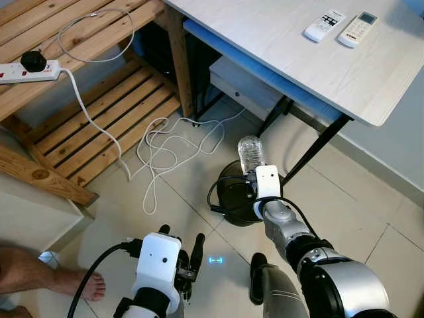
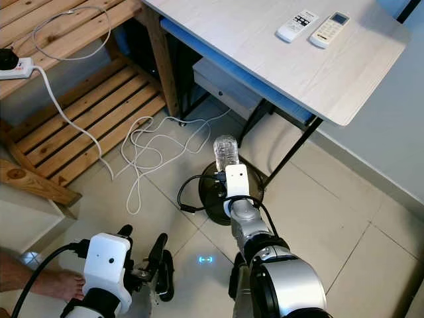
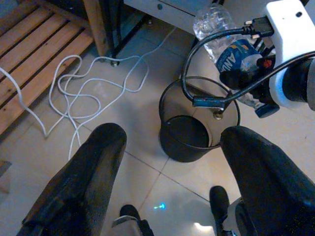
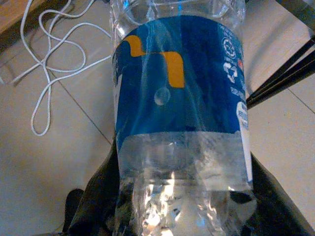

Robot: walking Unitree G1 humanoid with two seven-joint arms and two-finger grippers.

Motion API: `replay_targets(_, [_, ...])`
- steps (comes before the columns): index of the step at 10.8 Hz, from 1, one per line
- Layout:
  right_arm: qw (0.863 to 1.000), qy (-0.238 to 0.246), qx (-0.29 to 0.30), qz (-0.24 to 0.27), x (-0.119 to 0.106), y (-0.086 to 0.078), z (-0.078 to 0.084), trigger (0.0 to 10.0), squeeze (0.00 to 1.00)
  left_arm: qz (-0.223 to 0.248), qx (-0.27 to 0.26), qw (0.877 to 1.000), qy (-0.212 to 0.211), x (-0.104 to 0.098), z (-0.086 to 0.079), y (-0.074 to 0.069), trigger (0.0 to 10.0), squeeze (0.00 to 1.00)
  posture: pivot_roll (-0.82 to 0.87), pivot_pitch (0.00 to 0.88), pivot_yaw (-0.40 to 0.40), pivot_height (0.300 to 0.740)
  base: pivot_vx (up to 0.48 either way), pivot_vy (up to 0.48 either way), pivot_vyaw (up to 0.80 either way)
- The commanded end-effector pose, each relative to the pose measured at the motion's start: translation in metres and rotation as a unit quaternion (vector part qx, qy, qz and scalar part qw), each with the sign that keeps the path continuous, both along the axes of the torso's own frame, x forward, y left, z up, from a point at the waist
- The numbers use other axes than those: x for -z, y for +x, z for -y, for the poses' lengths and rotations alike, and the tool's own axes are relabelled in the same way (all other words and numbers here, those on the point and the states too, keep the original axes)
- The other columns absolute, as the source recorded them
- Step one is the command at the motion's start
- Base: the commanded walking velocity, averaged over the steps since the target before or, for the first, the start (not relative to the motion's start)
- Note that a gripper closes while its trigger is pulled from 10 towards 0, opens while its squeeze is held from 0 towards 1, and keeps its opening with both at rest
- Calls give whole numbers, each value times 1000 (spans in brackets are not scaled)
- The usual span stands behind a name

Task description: Clean up the room

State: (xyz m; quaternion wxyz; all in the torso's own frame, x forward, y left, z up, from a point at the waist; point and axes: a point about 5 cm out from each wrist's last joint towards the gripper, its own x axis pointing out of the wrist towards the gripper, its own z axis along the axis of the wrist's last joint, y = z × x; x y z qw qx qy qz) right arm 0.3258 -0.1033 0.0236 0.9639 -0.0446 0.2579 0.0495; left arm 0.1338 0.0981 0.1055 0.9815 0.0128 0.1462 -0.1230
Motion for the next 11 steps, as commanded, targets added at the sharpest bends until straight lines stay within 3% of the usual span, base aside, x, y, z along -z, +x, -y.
replay_targets(1, [1000,-6,-1,-12,5,-4,-2,10000,0,-15,15,1000,-23,-3,16,-12,10000,0,267,370,34,731,0,0,0])
replay_targets(10, [1000,-6,-1,-12,5,-4,-2,10000,0,-15,15,1000,-23,-3,16,-12,10000,0,267,370,34,731,0,0,0])
replay_targets(11, [1000,-3,-10,-13,2,-2,-6,10000,0,-16,11,1000,-21,-2,21,-14,10000,0,274,396,-28,731,0,0,0])
